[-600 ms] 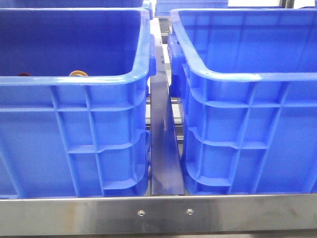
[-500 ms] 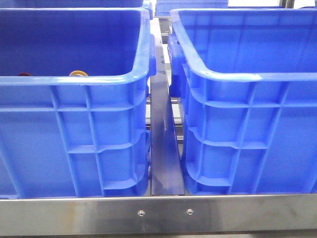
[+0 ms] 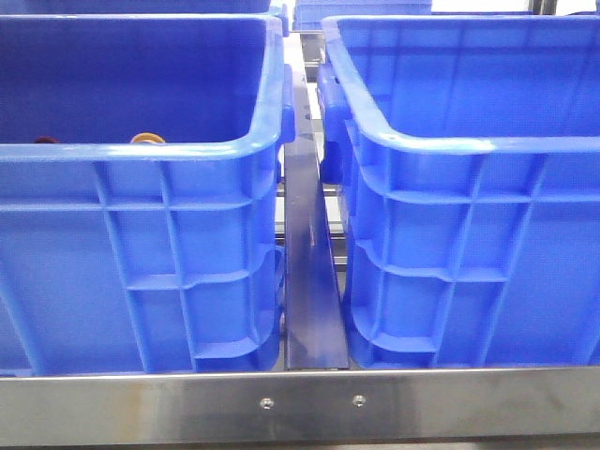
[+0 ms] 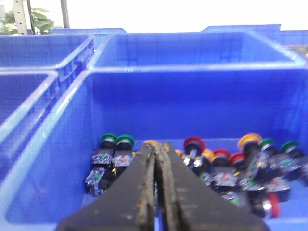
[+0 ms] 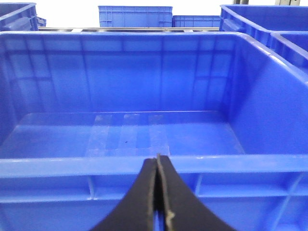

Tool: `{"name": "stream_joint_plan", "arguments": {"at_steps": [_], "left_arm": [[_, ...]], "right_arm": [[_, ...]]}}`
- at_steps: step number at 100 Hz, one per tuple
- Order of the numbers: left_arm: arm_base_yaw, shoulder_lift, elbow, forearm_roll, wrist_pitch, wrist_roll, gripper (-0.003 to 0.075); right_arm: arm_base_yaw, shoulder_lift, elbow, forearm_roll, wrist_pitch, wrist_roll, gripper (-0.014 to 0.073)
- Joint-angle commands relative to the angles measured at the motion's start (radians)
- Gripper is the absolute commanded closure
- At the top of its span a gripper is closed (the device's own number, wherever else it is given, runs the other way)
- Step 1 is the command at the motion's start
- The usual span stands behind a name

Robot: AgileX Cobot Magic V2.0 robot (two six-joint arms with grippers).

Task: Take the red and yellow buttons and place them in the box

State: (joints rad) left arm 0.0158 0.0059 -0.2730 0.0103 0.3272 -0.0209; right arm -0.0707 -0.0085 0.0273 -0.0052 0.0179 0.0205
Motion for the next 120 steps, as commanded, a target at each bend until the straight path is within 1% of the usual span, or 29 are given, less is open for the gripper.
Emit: {"name": "stream_joint_plan", "arguments": {"at_steps": [1, 14, 28, 35, 36, 37, 42, 43, 44, 47, 49, 51, 56, 58, 62, 63, 64, 78, 105, 114, 120], "left_arm": [[-0.009, 0.069, -0.112, -0.018, 0.064, -0.004, 0.0741], [-0.009, 0.207, -0.212, -0.021, 0.184, -0.002, 0.0741], [-0.009, 0.366, -0.282, -0.033, 0.228, -0.002, 0.0737], [-0.009, 0.451, -0.316, -0.047, 0.242, -0.002, 0.0704], [-0.009, 0.469, -0.326, -0.051, 0.244, -0.002, 0.0682], [-0.009, 0.477, -0.326, -0.051, 0.247, -0.002, 0.0682], [-0.009, 0.538, -0.354, -0.069, 0.256, -0.002, 0.0612], [-0.009, 0.555, -0.361, -0.072, 0.258, -0.002, 0.0574], [-0.009, 0.564, -0.361, -0.072, 0.258, -0.002, 0.0574], [-0.009, 0.607, -0.378, -0.074, 0.260, -0.002, 0.0503], [-0.009, 0.623, -0.389, -0.074, 0.260, -0.002, 0.0472], [-0.009, 0.656, -0.401, -0.074, 0.262, -0.002, 0.0412], [-0.009, 0.704, -0.428, -0.074, 0.262, -0.002, 0.0322], [-0.009, 0.736, -0.440, -0.074, 0.262, -0.002, 0.0269], [-0.009, 0.786, -0.466, -0.079, 0.272, -0.002, 0.0211], [-0.009, 0.786, -0.471, -0.079, 0.274, -0.002, 0.0211], [-0.009, 0.803, -0.481, -0.082, 0.280, -0.002, 0.0195], [-0.009, 0.975, -0.601, -0.119, 0.379, -0.002, 0.0187], [-0.009, 1.275, -0.867, -0.124, 0.601, 0.012, 0.0188], [-0.009, 1.347, -0.933, -0.155, 0.653, 0.041, 0.0188], [-0.009, 1.394, -0.974, -0.164, 0.665, 0.051, 0.0188]], "right_arm": [[-0.007, -0.022, 0.006, -0.009, -0.078, 0.001, 0.0667], [-0.007, -0.022, 0.006, -0.009, -0.078, 0.001, 0.0667], [-0.007, -0.022, 0.006, -0.009, -0.078, 0.001, 0.0667], [-0.007, -0.022, 0.006, -0.009, -0.078, 0.001, 0.0667], [-0.007, -0.022, 0.006, -0.009, -0.078, 0.001, 0.0667], [-0.007, -0.022, 0.006, -0.009, -0.078, 0.001, 0.0667], [-0.007, -0.022, 0.006, -0.009, -0.078, 0.001, 0.0667], [-0.007, -0.022, 0.006, -0.009, -0.078, 0.001, 0.0667], [-0.007, -0.022, 0.006, -0.009, -0.078, 0.001, 0.0667], [-0.007, -0.022, 0.006, -0.009, -0.078, 0.001, 0.0667], [-0.007, -0.022, 0.006, -0.009, -0.078, 0.001, 0.0667], [-0.007, -0.022, 0.006, -0.009, -0.078, 0.001, 0.0667], [-0.007, -0.022, 0.006, -0.009, -0.078, 0.001, 0.0667], [-0.007, -0.022, 0.006, -0.009, -0.078, 0.001, 0.0667], [-0.007, -0.022, 0.006, -0.009, -0.078, 0.001, 0.0667], [-0.007, -0.022, 0.006, -0.009, -0.078, 0.001, 0.0667], [-0.007, -0.022, 0.006, -0.009, -0.078, 0.001, 0.0667], [-0.007, -0.022, 0.006, -0.009, -0.078, 0.001, 0.0667], [-0.007, -0.022, 0.006, -0.009, -0.078, 0.001, 0.0667], [-0.007, -0.022, 0.006, -0.009, -0.078, 0.001, 0.0667], [-0.007, -0.022, 0.006, -0.009, -0.078, 0.001, 0.0667]]}}
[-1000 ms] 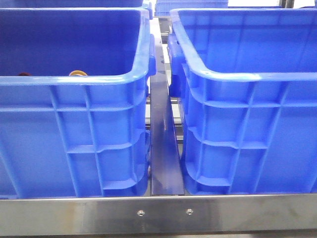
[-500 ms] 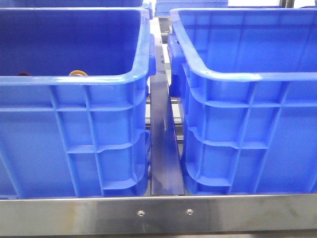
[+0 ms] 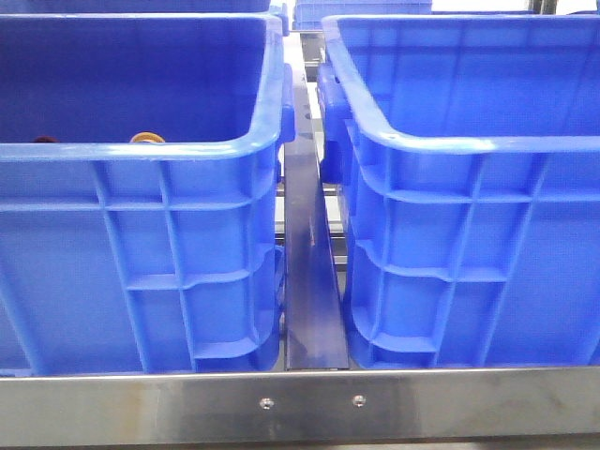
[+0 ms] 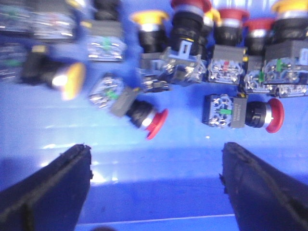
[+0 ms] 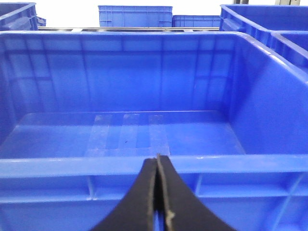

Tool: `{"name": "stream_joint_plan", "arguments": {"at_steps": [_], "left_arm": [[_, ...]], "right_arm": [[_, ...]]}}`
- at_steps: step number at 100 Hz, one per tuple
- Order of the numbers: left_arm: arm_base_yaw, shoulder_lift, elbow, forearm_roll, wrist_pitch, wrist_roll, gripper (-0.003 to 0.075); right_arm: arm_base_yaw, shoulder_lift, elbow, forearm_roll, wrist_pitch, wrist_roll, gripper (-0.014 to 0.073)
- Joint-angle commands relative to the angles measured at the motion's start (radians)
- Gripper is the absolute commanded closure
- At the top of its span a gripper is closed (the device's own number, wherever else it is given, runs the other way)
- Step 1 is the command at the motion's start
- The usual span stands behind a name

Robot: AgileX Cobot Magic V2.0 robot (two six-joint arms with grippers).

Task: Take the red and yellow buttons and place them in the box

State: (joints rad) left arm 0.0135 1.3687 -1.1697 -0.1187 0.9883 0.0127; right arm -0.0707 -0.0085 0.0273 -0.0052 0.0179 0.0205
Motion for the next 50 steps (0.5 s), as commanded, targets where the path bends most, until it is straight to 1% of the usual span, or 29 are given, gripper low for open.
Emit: {"name": "stream_joint_plan", "arguments": {"at_steps": [1, 11, 23, 40, 50], "left_arm": [[-0.007, 0.036, -0.081, -0.036, 0.004, 0.017, 0.0188], [-0.007, 0.105, -0.140, -0.038, -0.001, 0.017, 0.0188], [-0.007, 0.178, -0.203, -0.038, 0.024, 0.017, 0.0188], [-0.007, 0.257, -0.263, -0.042, 0.030, 0.019, 0.0187], [-0.007, 0.297, -0.295, -0.077, 0.046, 0.056, 0.0188]], "right_arm": [[-0.007, -0.022, 0.006, -0.009, -0.078, 0.001, 0.0667], [-0.007, -0.022, 0.006, -0.009, -0.078, 0.001, 0.0667], [-0.007, -0.022, 0.006, -0.009, -0.078, 0.001, 0.0667], [-0.007, -0.022, 0.006, -0.009, -0.078, 0.001, 0.0667], [-0.007, -0.022, 0.006, -0.009, -0.078, 0.001, 0.0667]]}}
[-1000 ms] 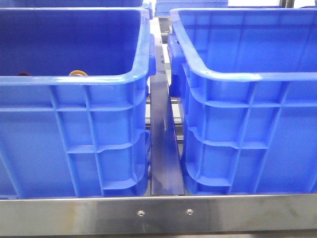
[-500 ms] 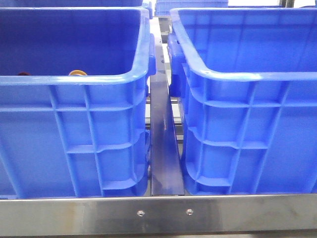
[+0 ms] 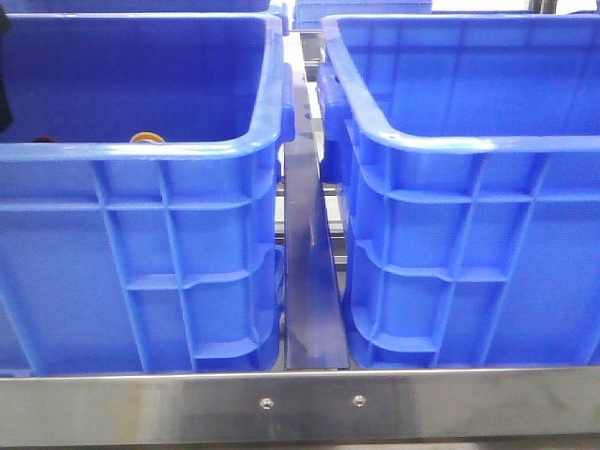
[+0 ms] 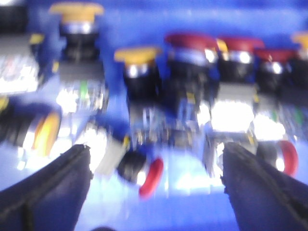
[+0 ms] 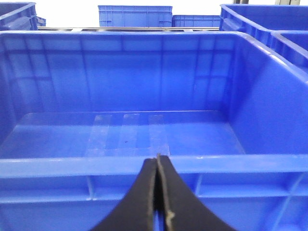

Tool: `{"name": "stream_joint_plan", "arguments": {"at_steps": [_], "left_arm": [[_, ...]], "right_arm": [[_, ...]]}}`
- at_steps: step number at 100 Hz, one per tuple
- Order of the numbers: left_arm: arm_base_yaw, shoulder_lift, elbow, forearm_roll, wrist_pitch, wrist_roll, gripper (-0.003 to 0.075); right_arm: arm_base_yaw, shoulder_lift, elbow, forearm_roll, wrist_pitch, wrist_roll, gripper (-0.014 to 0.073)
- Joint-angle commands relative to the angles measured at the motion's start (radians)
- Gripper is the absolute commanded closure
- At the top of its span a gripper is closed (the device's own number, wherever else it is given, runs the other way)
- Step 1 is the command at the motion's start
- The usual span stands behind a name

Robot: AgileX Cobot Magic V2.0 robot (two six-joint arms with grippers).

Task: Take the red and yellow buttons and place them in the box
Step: 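Reach the left gripper into the button bin, grasp a red-capped button, lift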

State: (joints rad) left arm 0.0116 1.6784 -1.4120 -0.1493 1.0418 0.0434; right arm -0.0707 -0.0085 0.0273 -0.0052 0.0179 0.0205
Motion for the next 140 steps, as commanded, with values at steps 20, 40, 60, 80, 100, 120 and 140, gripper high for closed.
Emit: {"name": "stream_joint_plan", "arguments": {"at_steps": [20, 40, 60, 80, 100, 120, 140], "left_arm": [[-0.005, 0.059, -0.102, -0.071, 0.002, 0.042, 0.0188], [-0.005, 0.119, -0.138, -0.113, 0.066, 0.137, 0.0188], [-0.005, 0.130, -0.140, -0.113, 0.062, 0.145, 0.0231], [-0.005, 0.130, -0.139, -0.111, 0.062, 0.146, 0.0403], [-0.005, 0.130, -0.139, -0.111, 0.062, 0.166, 0.0664], [-0.005, 0.092, -0.138, -0.111, 0.010, 0.171, 0.0710], [-0.009, -0.033, -0.080, -0.111, -0.127, 0.171, 0.0710]], "right_arm": [[-0.007, -0.022, 0.006, -0.009, -0.078, 0.001, 0.0667], [-0.007, -0.022, 0.006, -0.009, -0.078, 0.001, 0.0667], [-0.007, -0.022, 0.006, -0.009, -0.078, 0.001, 0.0667], [-0.007, -0.022, 0.006, -0.009, -0.078, 0.001, 0.0667], [-0.007, -0.022, 0.006, -0.009, -0.078, 0.001, 0.0667], [-0.007, -0.022, 0.006, -0.009, -0.078, 0.001, 0.0667], [-0.007, -0.022, 0.006, -0.009, -0.078, 0.001, 0.0667]]}}
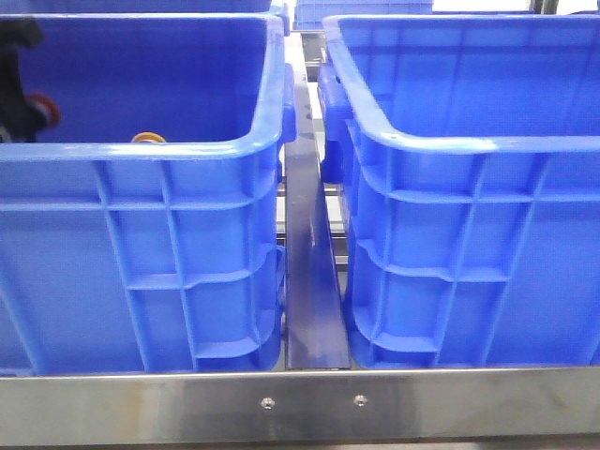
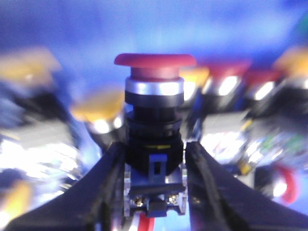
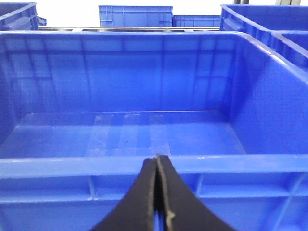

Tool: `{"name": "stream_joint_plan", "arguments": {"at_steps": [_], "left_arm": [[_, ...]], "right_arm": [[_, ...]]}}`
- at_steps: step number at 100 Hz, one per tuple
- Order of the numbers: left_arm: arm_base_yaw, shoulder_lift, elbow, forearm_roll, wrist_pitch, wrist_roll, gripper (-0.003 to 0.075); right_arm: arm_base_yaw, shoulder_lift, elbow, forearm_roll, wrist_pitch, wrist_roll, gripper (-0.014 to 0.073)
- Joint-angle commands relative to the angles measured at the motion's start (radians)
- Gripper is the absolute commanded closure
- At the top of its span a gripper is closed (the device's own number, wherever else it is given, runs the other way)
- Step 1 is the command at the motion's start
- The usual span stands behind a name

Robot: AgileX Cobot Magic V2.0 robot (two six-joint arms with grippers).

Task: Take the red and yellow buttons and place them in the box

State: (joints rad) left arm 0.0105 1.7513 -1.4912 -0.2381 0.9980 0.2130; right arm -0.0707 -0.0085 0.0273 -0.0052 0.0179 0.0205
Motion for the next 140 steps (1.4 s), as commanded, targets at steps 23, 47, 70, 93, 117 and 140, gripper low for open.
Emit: {"name": "stream_joint_plan", "arguments": {"at_steps": [23, 47, 70, 93, 117, 140], "left_arm": [[-0.090, -0.286, 0.154, -0.022, -0.265, 0.002, 0.0711], [-0.223, -0.400, 0.253, -0.022, -0.373, 0.002, 0.0711], [-0.390, -0.427, 0.283, -0.024, -0.395, 0.002, 0.0711], [-0.566, -0.427, 0.283, -0.024, -0.412, 0.002, 0.0711], [-0.711, -0.427, 0.283, -0.024, -0.410, 0.002, 0.0711], [-0.787, -0.427, 0.283, -0.025, -0.412, 0.002, 0.0711]], "right_arm": [[-0.007, -0.022, 0.006, -0.009, -0.078, 0.001, 0.0667], [-0.007, -0.022, 0.006, -0.009, -0.078, 0.001, 0.0667], [-0.007, -0.022, 0.006, -0.009, -0.078, 0.001, 0.0667], [-0.007, -0.022, 0.006, -0.009, -0.078, 0.001, 0.0667], [-0.007, -0.022, 0.006, -0.009, -0.078, 0.001, 0.0667], [-0.007, -0.022, 0.006, -0.009, -0.089, 0.001, 0.0667]]}}
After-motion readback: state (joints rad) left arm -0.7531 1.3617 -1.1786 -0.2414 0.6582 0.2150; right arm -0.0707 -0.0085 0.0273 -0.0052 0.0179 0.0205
